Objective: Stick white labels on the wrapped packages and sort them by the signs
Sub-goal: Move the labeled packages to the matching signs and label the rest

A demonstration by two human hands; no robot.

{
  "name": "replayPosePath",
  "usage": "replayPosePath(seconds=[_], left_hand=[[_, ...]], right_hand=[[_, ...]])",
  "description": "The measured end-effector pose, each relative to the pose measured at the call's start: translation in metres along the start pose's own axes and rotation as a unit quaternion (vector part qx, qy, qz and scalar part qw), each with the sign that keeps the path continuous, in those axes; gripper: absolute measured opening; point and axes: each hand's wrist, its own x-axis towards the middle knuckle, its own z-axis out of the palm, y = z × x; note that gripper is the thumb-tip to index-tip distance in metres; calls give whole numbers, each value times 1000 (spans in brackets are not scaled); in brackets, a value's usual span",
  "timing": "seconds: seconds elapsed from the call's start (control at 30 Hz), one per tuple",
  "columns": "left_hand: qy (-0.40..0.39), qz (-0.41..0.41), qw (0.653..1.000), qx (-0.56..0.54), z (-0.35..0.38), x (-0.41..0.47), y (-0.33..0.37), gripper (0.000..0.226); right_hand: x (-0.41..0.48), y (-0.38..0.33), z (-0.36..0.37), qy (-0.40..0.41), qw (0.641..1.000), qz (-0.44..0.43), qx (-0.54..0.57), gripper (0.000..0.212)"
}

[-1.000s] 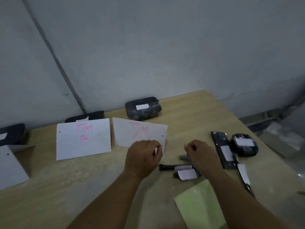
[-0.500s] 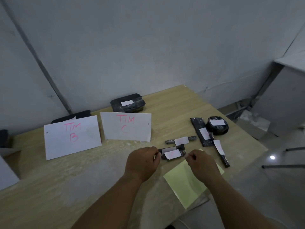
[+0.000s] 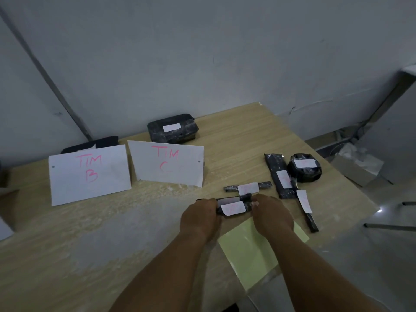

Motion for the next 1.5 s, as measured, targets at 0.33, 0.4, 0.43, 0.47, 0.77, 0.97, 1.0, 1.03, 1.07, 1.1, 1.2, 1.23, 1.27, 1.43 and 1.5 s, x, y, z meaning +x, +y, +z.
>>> replayPosePath(seconds=[0.33,0.4,0.43,0.47,0.77,0.97,1.0,1.03,1.07,1.1,1.2,1.23,1.27,1.43,1.5], left_hand=[[1,-41,999,-31,12,4,3,22],[2,-39,998,-50,12,1,1,19],[-1,-36,998,-59,10,-3,-1,17],[-6,-32,997,-66,7,-6,-3,14],[-94,-27,989,-112,-60,-50,-79,10],[-34,-92,985,-143,-133,-80,-146,11],[-17,-104,983,-149,-146,-81,-156,10],[0,-114,981,-155,-157,-80,-165,11],[20,-123,979,-162,-168,-79,-173,11],[40,-131,976,-168,-179,-77,-179,11],[105,-154,967,-176,-205,-67,-196,9],[128,-163,961,-183,-212,-62,-201,9],[151,-170,955,-191,-217,-58,-205,10],[246,-208,923,-210,-233,-31,-224,18],[261,-221,914,-219,-234,-21,-233,18]], right_hand=[[4,3,9,-8,1000,-16,3,26],[0,3,7,-9,1000,-20,8,24],[-3,3,6,-11,1000,-25,11,22],[-6,3,4,-15,999,-32,13,21],[-50,-51,-4,-137,978,-155,30,16],[-62,-147,-5,-133,955,-264,23,13],[-60,-165,-6,-128,951,-281,28,13],[-58,-182,-8,-124,947,-296,31,14],[-54,-199,-9,-118,942,-312,31,14],[-50,-215,-11,-114,938,-325,31,16],[-33,-256,-17,-105,926,-362,35,17],[-27,-268,-18,-100,921,-375,38,17],[-21,-280,-20,-94,917,-386,43,17],[8,-330,-24,-75,900,-428,37,19],[18,-347,-20,-74,897,-434,30,17]])
